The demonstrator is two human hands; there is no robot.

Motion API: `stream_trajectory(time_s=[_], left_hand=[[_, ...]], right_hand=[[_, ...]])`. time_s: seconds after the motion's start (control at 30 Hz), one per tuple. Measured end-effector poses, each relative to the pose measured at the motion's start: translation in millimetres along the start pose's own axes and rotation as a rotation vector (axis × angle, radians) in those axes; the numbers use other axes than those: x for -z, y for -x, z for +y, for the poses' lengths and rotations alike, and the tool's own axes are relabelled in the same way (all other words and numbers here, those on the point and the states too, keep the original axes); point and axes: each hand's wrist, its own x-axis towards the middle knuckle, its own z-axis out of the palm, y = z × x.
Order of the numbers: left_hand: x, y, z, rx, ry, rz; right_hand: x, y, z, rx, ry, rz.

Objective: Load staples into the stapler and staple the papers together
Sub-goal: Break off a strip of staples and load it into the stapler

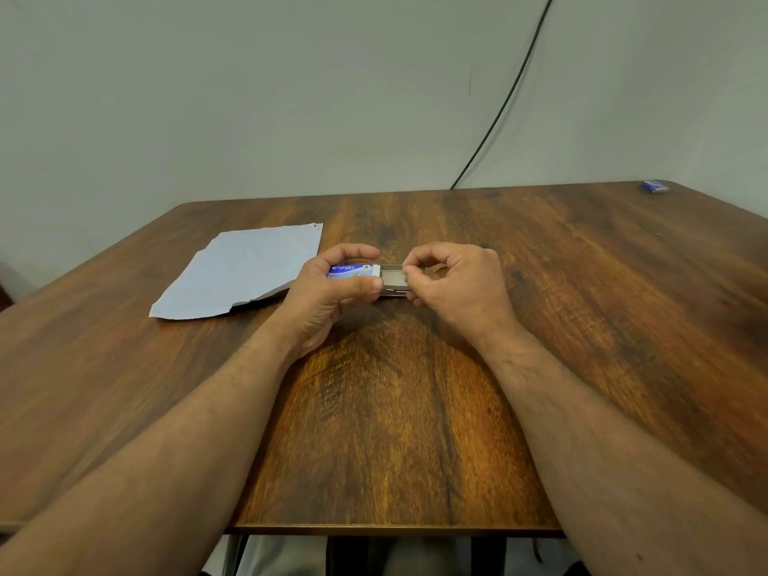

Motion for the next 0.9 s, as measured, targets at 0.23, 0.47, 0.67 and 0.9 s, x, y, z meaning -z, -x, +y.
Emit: stream_trajectory(time_s=[0.23, 0.47, 0.67, 0.9], left_hand=[[0.4, -0.5, -1.7, 0.011, -0.080, -0.009], [-0.1, 0.4, 0.7, 0.015, -0.032, -0.005], [0.6, 0.0, -2.2, -0.010, -0.052, 0.008], [-4.6, 3.2, -1.8, -0.049, -0.136, 0.040]], right_hand=[[0.2, -1.1, 1.4, 0.014, 0.015, -0.013], [-5.7, 0.4, -2.0, -0.047, -0.068, 0.018], [-7.8, -0.8, -2.0, -0.089, -0.095, 0.046], [-6.8, -1.4, -2.7, -0.125, -0.119, 0.067]])
